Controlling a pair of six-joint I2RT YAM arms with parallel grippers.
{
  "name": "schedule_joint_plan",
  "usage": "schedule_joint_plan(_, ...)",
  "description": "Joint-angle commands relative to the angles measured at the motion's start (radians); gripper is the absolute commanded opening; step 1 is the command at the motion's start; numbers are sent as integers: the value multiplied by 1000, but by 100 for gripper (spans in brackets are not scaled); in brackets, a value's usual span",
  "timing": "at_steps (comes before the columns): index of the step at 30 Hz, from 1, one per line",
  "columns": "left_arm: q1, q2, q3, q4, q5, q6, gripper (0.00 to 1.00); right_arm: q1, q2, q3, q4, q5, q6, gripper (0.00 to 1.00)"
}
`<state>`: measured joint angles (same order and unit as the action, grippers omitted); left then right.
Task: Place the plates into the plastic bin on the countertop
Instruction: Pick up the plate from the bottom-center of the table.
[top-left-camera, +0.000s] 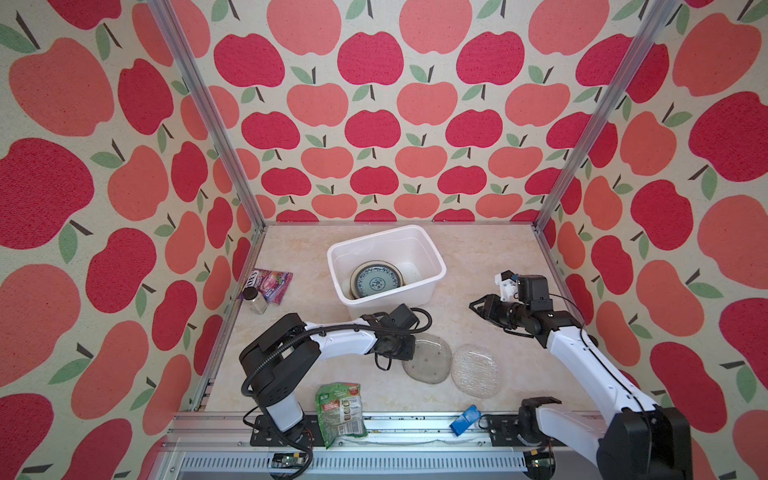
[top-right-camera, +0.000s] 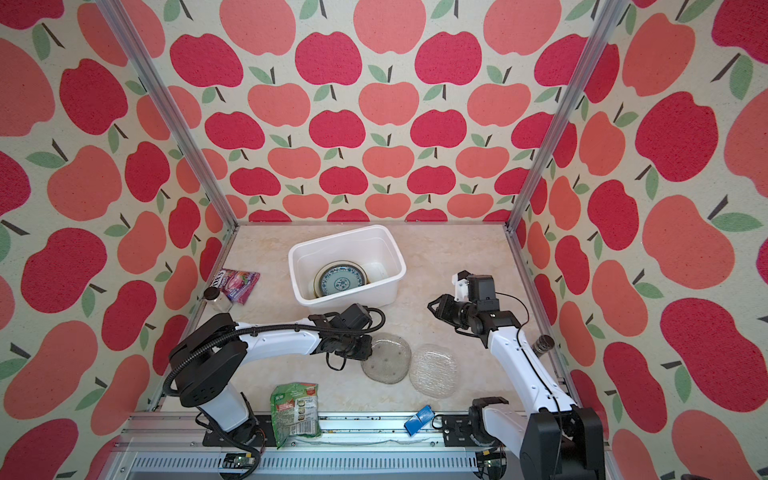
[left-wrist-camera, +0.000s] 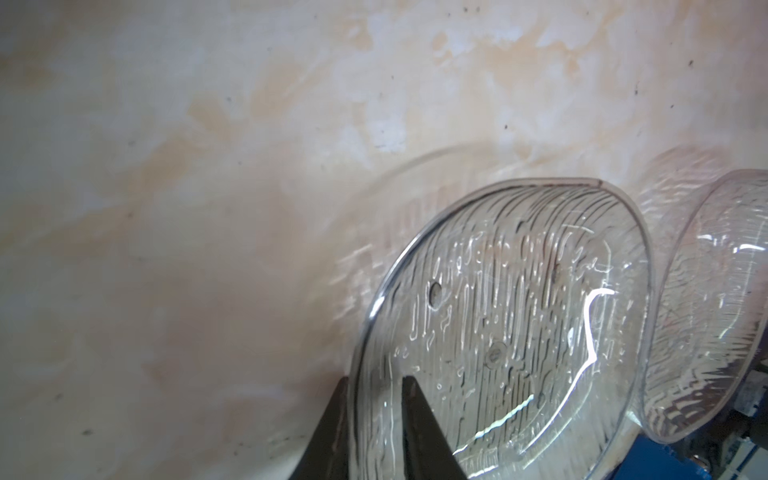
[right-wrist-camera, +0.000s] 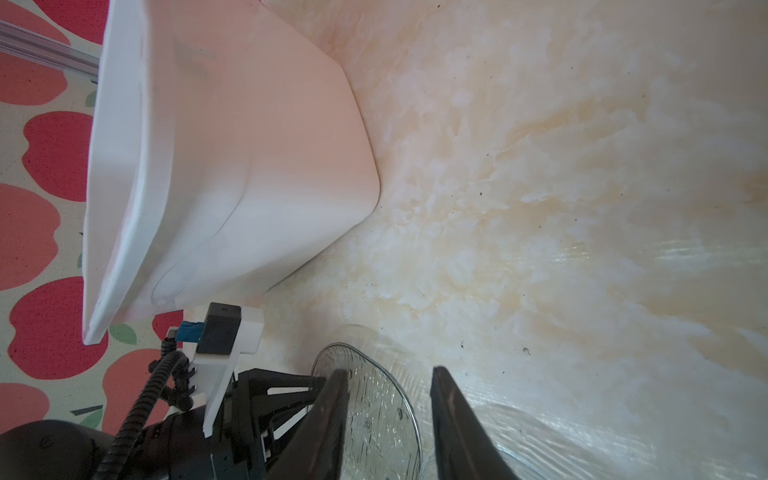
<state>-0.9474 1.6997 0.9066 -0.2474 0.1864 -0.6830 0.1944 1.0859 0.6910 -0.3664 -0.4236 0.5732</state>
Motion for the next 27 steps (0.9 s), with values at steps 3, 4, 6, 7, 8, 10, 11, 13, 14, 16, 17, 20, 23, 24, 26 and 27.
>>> schedule_joint_plan(3,6,53,7,-23,35,11,12,7,-15,-13,5,2,4,37)
schedule_joint_plan(4,6,52,6,-23,33,11,10,7,-13,-13,6,3,5,37)
schedule_joint_plan(6,7,52,8,-29,32,11,6,8,-8,-13,14,-2,7,37)
schedule_joint_plan(7,7,53,10,-34,30,14,3,9,-5,-13,16,0,8,37)
schedule_joint_plan(8,7,53,14,-41,27,16,0,8,-2,-13,19,-1,8,36)
schedule_joint_plan(10,7,46,23,-61,15,20,0,8,6,-12,24,-2,10,37)
schedule_joint_plan(11,7,40,26,-68,12,22,0,8,10,-11,27,-3,9,37)
schedule_joint_plan(13,7,22,36,-104,-13,28,0,8,19,-7,31,-7,12,37)
schedule_joint_plan(14,7,14,46,-129,-30,26,0,9,23,-7,34,-7,14,37)
schedule_joint_plan(16,7,-9,62,-184,-53,30,0,8,31,-4,41,-8,14,37)
schedule_joint_plan(17,7,-22,66,-201,-59,34,0,8,35,-4,45,-8,14,37)
schedule_joint_plan(20,7,-77,61,-230,-57,55,0,8,53,0,58,-15,16,36)
schedule_joint_plan(23,7,-131,70,-299,-78,63,0,8,61,8,65,-16,20,37)
schedule_joint_plan(24,7,-156,75,-320,-86,63,0,8,61,5,71,-16,20,37)
schedule_joint_plan(26,6,-211,74,-335,-91,66,0,8,69,4,80,-15,21,37)
schedule_joint_plan(27,6,-246,62,-317,-79,69,0,8,77,4,85,-18,21,37)
